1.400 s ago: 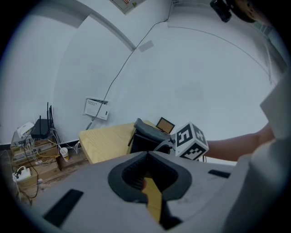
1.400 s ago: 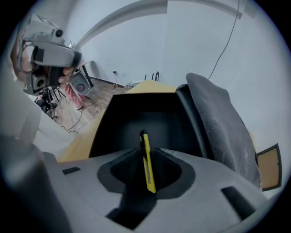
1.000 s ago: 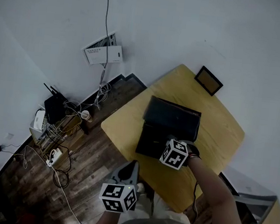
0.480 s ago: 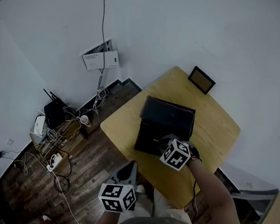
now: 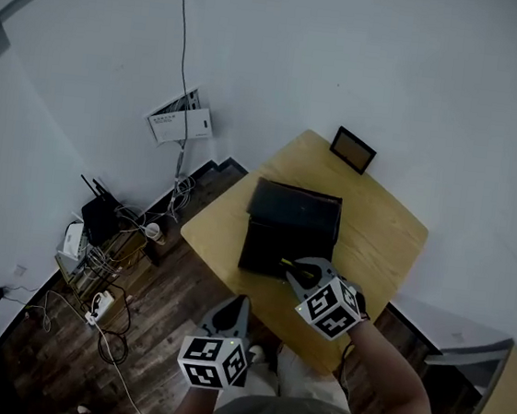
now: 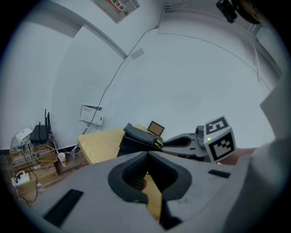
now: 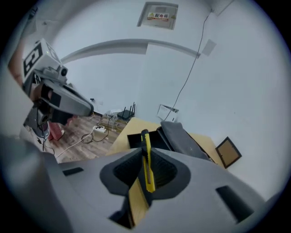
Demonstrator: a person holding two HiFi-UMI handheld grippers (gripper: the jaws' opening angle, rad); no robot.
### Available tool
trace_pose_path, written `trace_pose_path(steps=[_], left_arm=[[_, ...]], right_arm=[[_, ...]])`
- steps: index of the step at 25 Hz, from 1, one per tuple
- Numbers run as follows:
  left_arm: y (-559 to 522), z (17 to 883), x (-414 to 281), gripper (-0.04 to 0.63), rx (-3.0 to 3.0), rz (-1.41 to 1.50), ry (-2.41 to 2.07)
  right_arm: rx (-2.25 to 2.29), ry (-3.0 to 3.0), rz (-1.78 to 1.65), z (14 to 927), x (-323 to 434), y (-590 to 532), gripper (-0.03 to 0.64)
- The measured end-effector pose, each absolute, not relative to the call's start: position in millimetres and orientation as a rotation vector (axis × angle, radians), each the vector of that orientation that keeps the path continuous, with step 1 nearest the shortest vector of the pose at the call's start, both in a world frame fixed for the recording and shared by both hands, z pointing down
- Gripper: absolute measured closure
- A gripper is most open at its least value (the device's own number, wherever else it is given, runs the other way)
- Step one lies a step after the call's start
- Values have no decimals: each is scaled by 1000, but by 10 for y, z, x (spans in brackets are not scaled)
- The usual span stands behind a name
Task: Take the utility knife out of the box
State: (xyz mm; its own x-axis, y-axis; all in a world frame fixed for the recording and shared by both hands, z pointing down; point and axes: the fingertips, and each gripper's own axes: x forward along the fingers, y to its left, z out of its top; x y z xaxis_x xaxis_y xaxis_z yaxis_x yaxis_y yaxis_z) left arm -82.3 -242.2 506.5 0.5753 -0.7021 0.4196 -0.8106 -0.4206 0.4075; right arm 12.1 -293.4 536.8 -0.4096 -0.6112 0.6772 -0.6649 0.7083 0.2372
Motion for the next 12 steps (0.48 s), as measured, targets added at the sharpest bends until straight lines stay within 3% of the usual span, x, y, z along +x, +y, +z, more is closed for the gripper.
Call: trace_pose_path(steps=[12], left_arm=[[-1924, 4786, -480, 592, 2253, 194, -1289]], right_arm=[[1305, -2385, 115, 4453, 463, -2115, 568]])
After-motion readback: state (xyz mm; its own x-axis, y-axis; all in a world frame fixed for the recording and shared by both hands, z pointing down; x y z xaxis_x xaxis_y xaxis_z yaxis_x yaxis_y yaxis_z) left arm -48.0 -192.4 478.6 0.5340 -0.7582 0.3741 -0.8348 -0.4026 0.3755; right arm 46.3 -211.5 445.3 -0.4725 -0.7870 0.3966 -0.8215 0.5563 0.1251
